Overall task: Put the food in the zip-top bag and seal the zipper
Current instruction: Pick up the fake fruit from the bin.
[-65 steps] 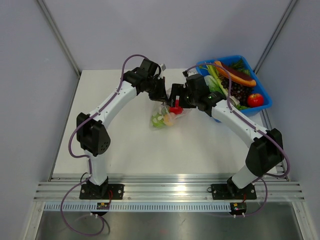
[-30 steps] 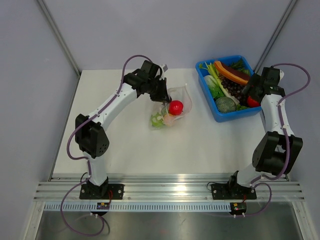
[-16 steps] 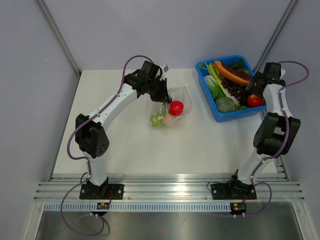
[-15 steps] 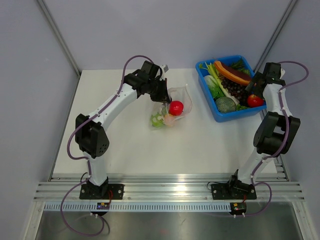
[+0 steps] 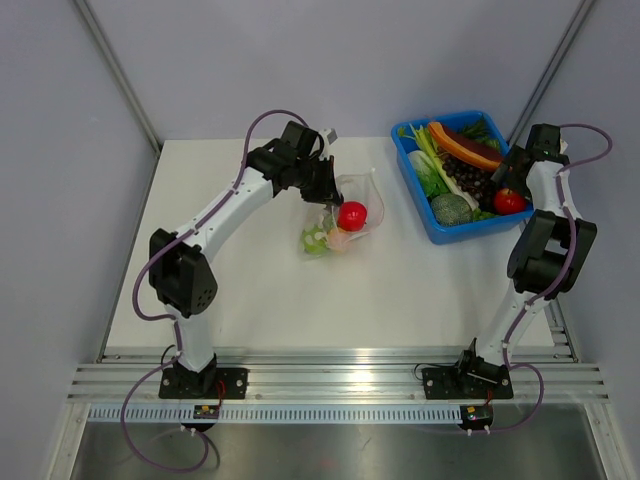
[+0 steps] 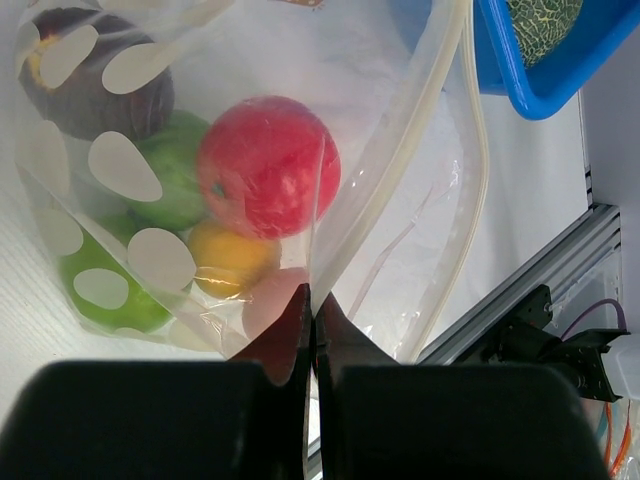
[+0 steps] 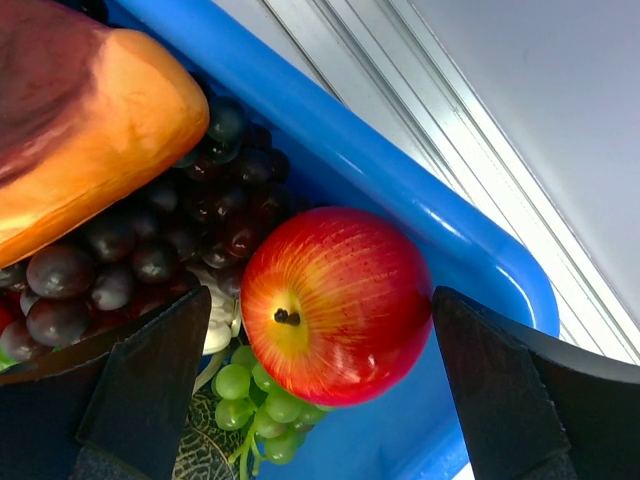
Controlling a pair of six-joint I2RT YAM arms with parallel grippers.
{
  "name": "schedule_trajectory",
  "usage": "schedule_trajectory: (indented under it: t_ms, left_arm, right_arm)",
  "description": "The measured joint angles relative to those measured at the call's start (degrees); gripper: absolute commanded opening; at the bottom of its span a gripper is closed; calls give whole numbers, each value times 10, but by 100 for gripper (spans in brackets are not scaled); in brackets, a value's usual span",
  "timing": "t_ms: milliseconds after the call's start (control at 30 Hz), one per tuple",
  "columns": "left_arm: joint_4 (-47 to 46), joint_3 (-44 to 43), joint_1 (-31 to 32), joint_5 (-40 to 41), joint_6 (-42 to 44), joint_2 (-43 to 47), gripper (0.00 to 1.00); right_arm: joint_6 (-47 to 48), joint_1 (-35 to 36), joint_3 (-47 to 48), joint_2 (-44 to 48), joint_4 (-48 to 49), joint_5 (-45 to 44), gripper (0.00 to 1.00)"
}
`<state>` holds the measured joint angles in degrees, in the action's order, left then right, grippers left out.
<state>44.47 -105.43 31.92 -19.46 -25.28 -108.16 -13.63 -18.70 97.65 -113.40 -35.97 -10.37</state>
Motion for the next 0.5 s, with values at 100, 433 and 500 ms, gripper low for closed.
schedule_trajectory:
  t_ms: [100,433,500]
  left_arm:
    - [-3,1,0,0,0,4,0]
    - [-7,1,0,0,0,9,0]
    - [-7,1,0,0,0,9,0]
  right_arm:
    - [0,-1,7,-7,-3,2,98]
    - [4,-2,7,-17,-3,6,47]
    - [3,-2,1,-12,1,10,45]
